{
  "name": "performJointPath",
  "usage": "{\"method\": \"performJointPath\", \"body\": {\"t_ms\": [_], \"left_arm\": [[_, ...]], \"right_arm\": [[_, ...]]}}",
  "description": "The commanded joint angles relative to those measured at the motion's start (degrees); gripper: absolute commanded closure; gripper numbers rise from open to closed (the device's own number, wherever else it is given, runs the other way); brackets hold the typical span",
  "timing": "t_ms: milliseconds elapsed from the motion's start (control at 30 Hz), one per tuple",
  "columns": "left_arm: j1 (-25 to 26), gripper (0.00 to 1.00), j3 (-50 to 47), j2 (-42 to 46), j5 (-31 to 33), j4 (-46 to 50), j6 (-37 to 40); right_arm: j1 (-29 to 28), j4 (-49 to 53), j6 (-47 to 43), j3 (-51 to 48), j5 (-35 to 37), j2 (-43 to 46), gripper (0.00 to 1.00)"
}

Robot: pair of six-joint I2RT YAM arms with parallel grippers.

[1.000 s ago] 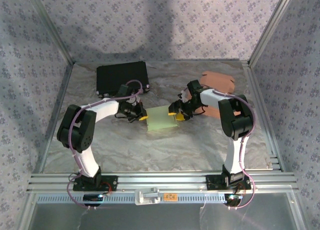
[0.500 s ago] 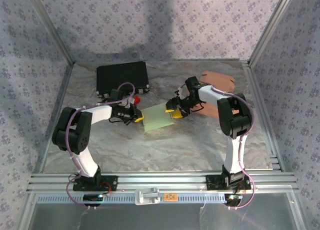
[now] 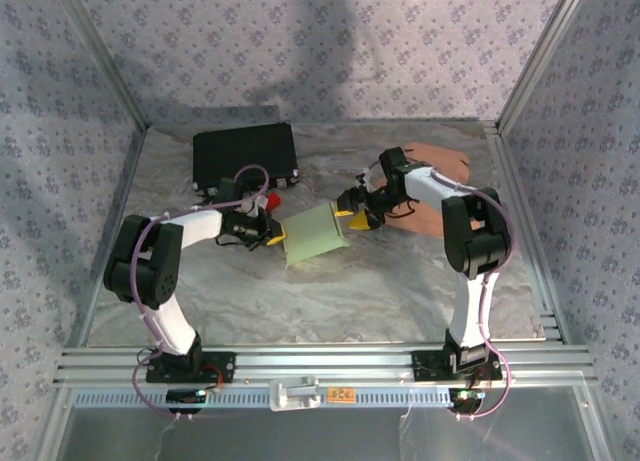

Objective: Fold the paper box

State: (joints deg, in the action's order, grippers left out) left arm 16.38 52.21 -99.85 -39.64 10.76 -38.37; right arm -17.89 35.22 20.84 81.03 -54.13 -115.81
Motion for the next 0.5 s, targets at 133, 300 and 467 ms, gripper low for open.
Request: {"method": "performJointPath", "body": {"t_ms": [133,300,467], "left_arm": [[-0.13,1.0,-0.85,-3.37,6.99,7.77,1.65],[-0.16,0.99,-0.33,-2.79,6.94,7.65,1.17],[-0.12,0.75,1.8,3.33,7.41,7.69,-0.86]], "right_arm": [[-3.82,1.55,-0.84,4.1,-3.5,-5.31,0.29],[-4.57,-0.51,3.65,5.45,-4.43,-6.7,0.39],[-4.01,-7.82,17.9,3.34,-5.67,-7.34,0.64]]}}
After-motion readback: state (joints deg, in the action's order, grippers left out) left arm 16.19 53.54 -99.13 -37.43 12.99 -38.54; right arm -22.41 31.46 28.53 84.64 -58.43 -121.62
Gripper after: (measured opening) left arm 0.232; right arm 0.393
